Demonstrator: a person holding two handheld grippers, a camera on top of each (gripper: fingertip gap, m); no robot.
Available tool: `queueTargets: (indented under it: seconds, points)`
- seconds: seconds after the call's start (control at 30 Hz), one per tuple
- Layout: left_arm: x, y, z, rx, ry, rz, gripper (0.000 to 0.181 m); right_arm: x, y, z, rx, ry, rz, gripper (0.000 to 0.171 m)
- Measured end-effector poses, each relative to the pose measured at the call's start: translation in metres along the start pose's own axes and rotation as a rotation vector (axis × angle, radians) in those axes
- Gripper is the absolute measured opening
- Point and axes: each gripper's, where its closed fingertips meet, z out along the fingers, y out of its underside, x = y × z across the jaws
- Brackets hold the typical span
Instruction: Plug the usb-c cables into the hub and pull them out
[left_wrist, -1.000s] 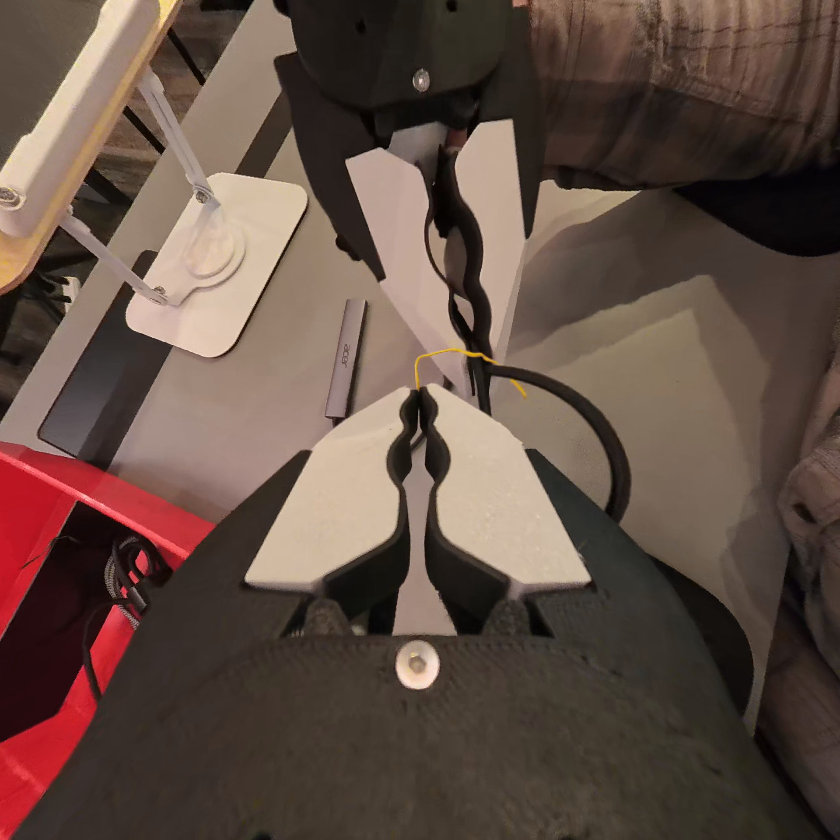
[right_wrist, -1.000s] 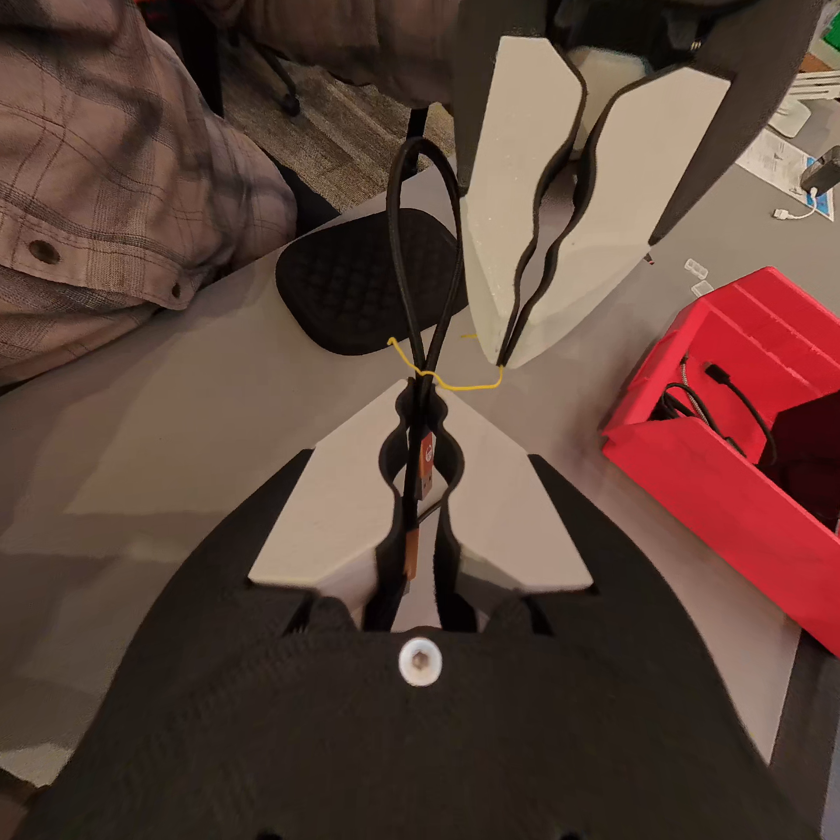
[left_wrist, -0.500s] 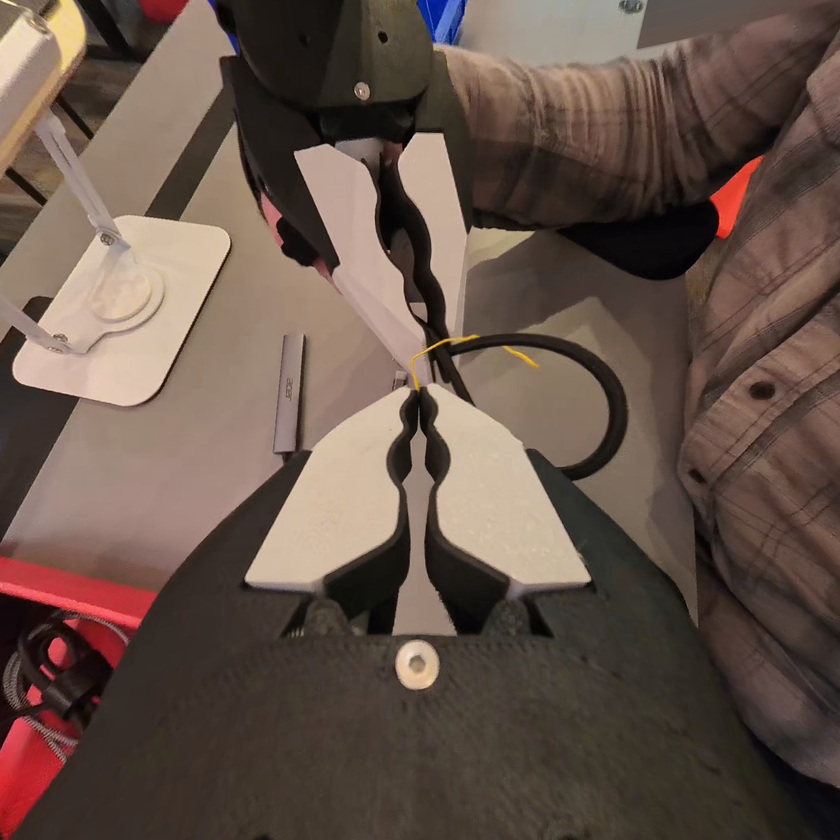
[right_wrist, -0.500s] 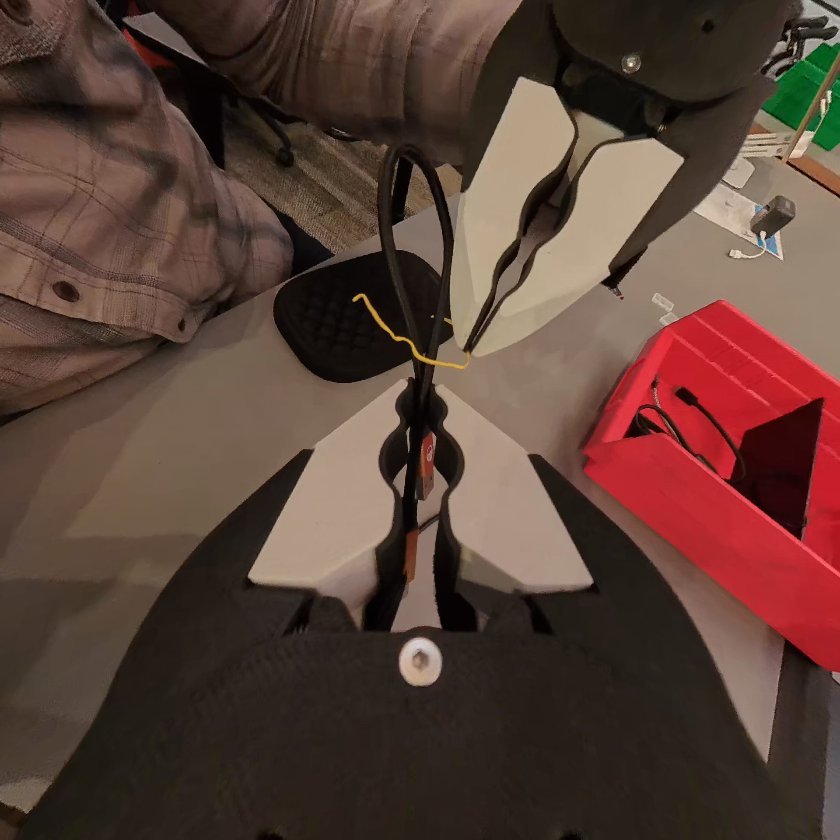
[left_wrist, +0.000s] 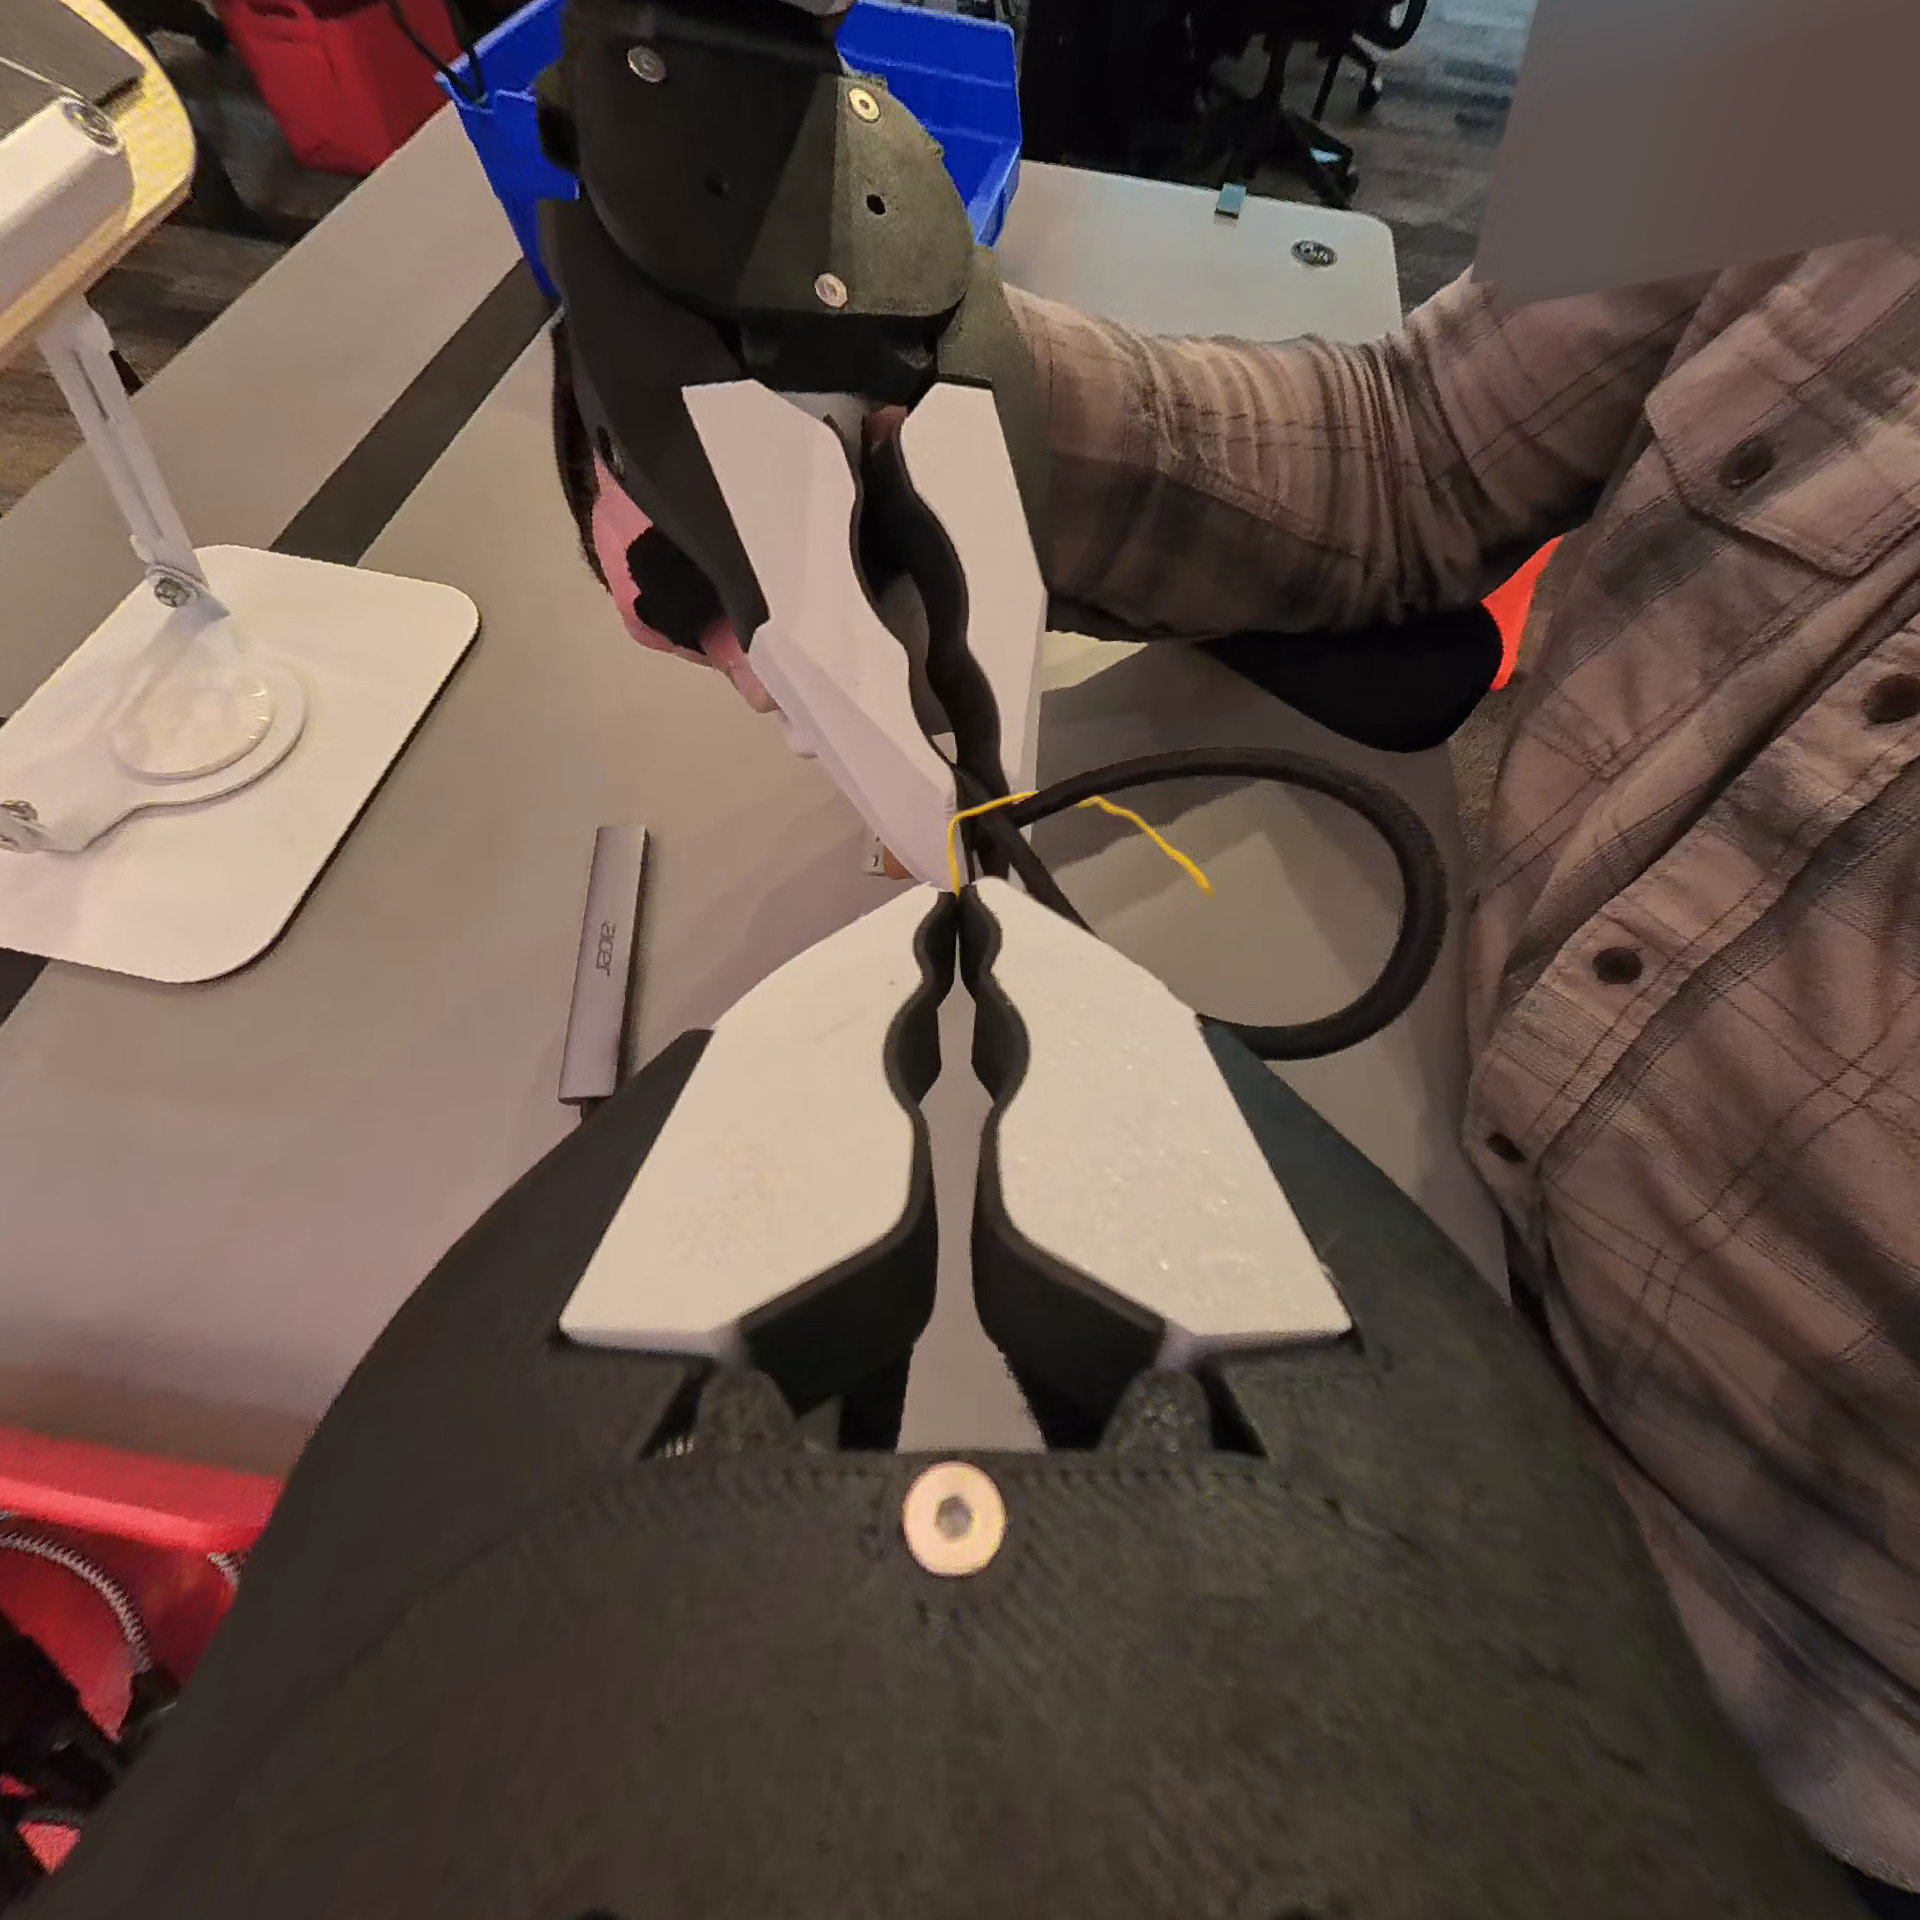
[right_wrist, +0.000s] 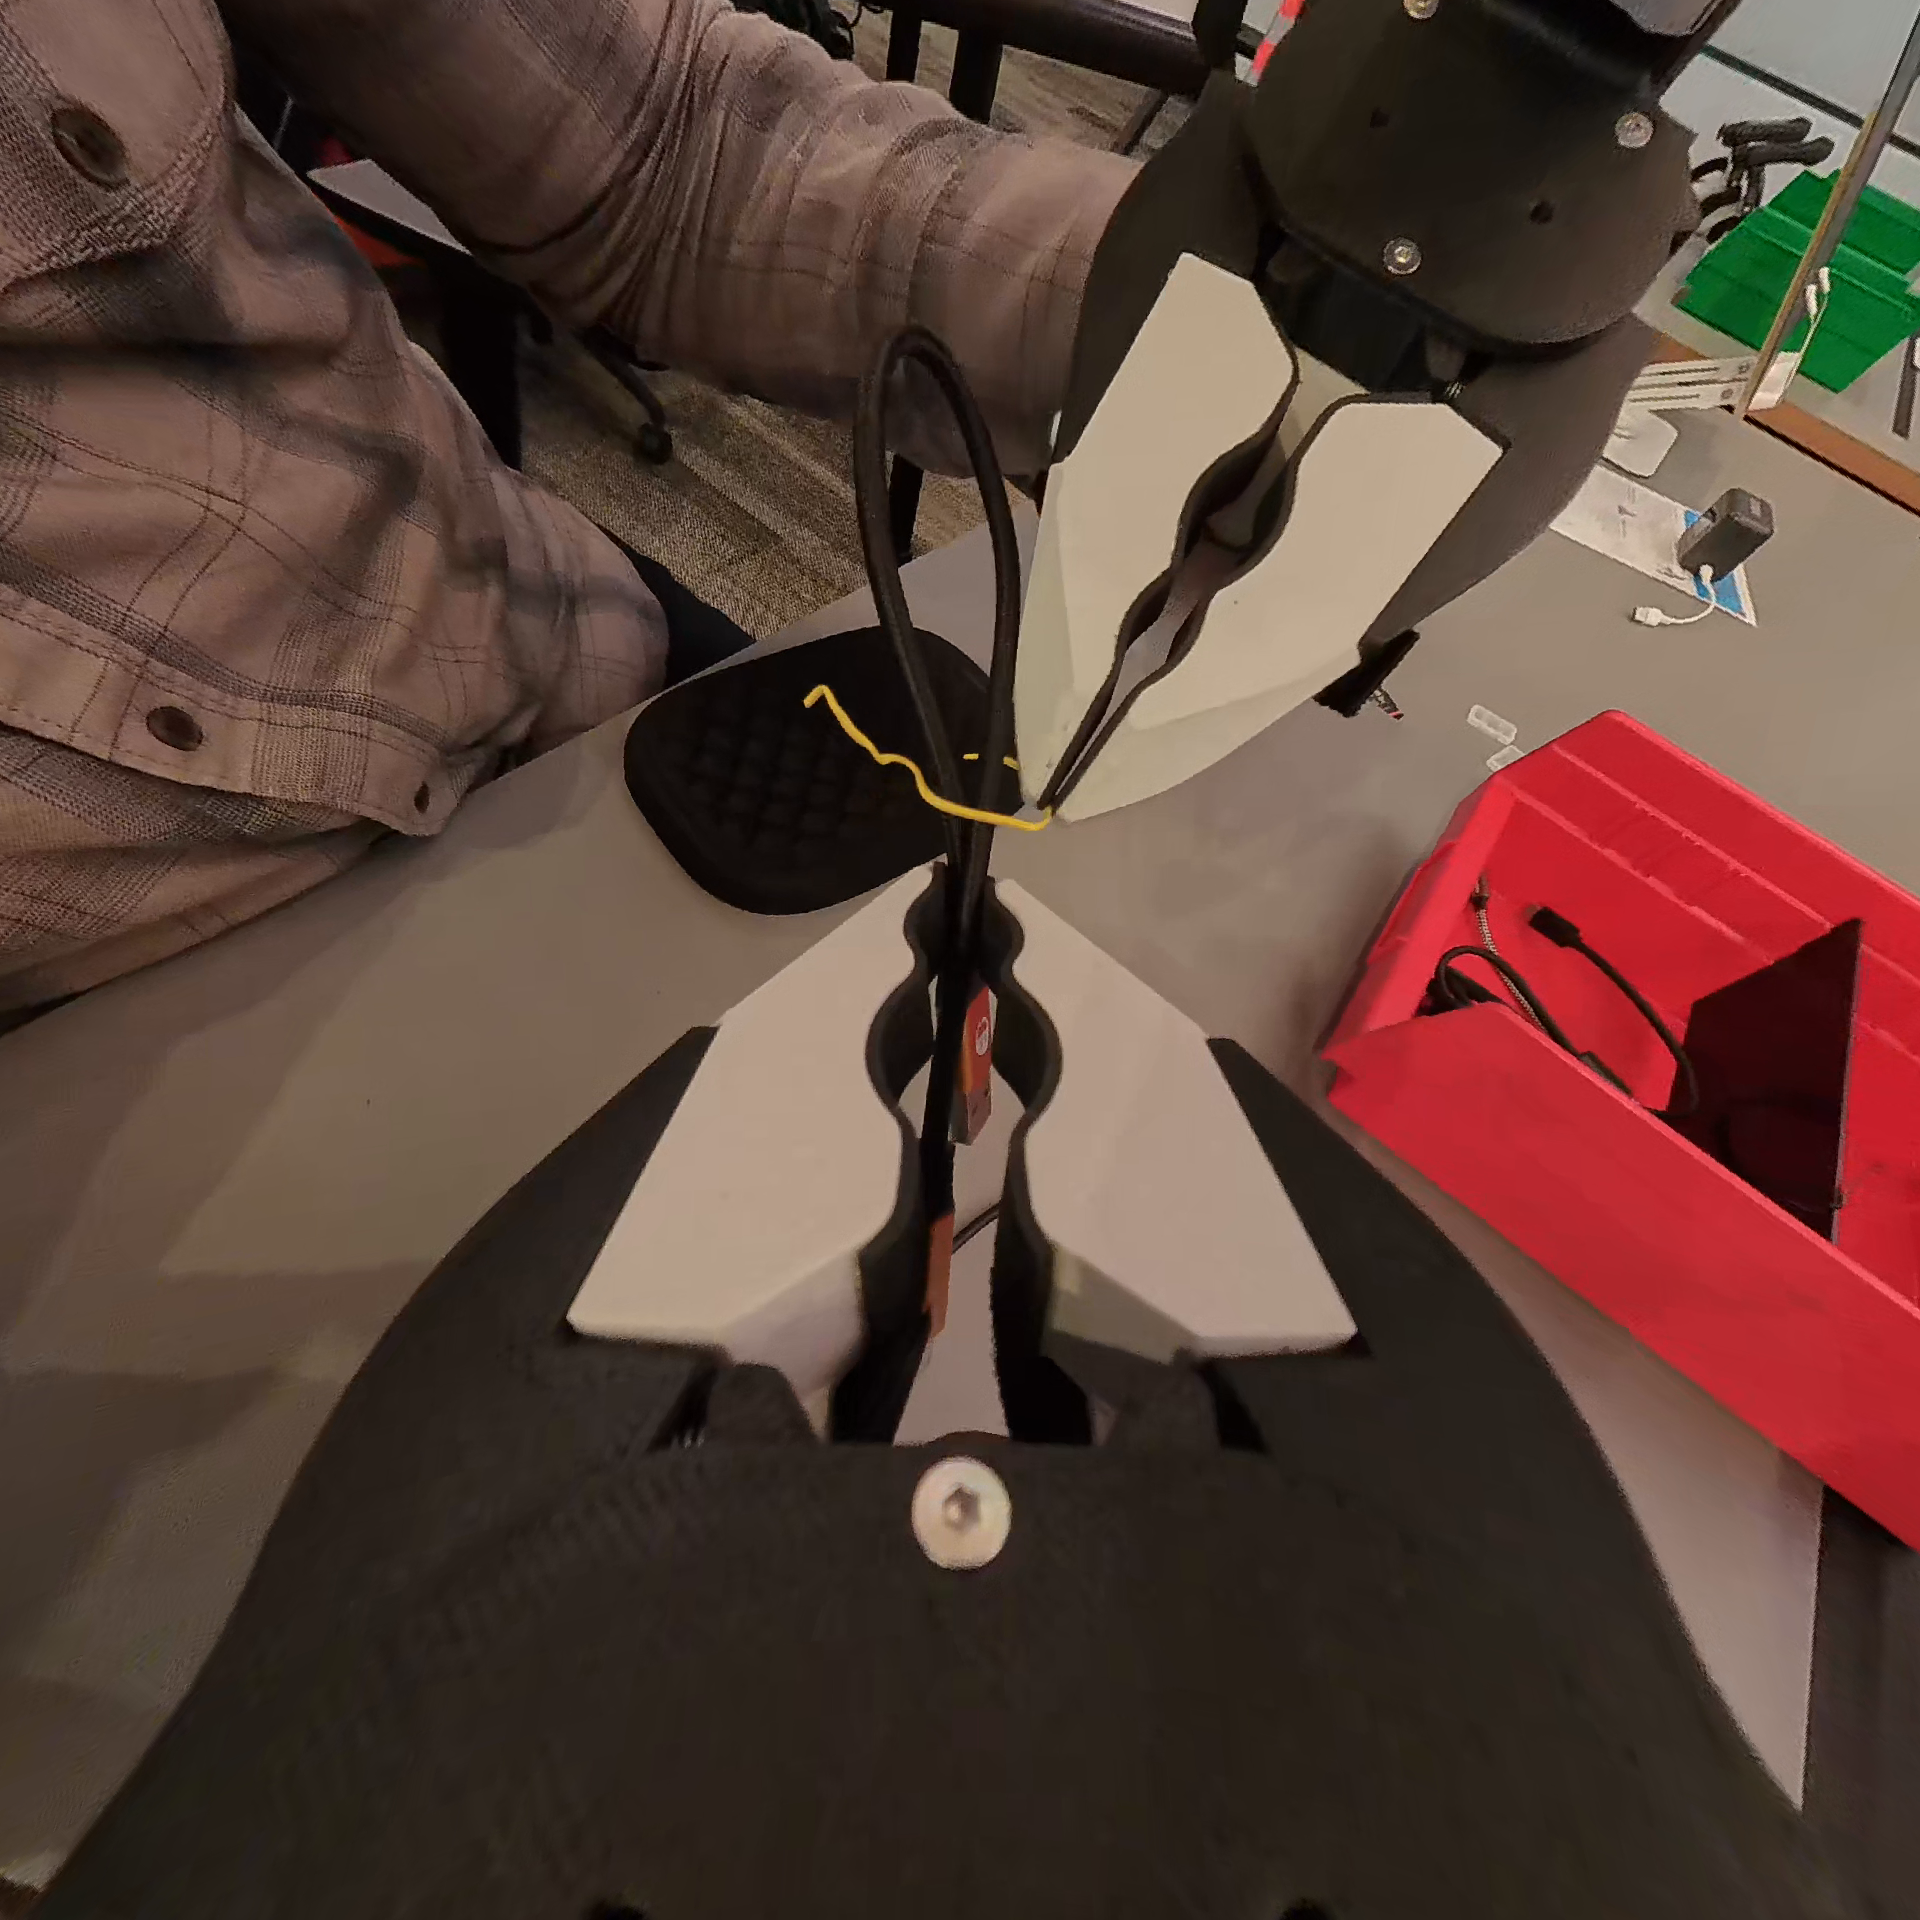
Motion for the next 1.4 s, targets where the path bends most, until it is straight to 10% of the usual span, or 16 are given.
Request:
queueTargets:
  seconds: [0.67, 1.1, 1.4]
  points:
    - [-0.005, 0.006, 0.003, 0.125, 0.035, -0.135, 0.007, 0.000, 0.004, 0.002, -0.002, -0.023, 0.038, 0.001]
    - [-0.005, 0.015, 0.022, 0.215, -0.208, -0.120, 0.087, 0.008, 0.007, 0.000, 0.013, -0.001, 0.079, 0.001]
    - [-0.026, 0.008, 0.035, 0.263, -0.377, -0.117, 0.061, 0.009, 0.004, 0.001, 0.018, 0.007, 0.078, 0.001]
